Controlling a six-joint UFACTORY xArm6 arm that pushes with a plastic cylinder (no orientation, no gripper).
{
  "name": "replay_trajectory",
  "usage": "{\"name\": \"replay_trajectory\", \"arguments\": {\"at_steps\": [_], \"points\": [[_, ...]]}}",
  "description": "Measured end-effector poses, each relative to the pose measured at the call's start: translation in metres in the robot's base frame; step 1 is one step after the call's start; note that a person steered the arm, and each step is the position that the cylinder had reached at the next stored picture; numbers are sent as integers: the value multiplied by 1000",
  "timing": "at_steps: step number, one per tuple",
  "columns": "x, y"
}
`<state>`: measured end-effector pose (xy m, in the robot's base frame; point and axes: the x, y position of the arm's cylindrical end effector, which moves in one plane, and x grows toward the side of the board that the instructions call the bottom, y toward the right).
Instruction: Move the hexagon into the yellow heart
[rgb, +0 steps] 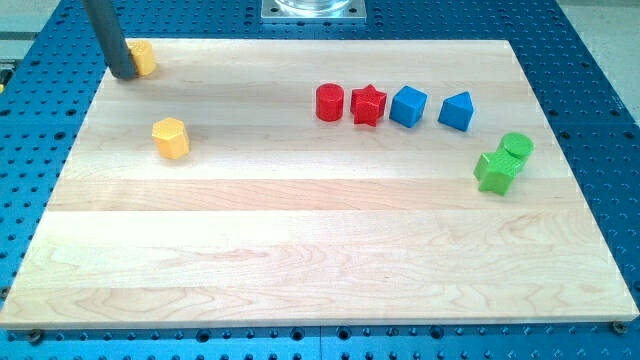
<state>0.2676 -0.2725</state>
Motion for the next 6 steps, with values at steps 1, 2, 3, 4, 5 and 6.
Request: {"name": "replay_trajectory", "arguments": {"at_steps": [1, 2, 3, 4, 5, 6], "points": [[3, 13], [-8, 53], [-2, 63], [69, 90], [150, 93], [151, 129]]}}
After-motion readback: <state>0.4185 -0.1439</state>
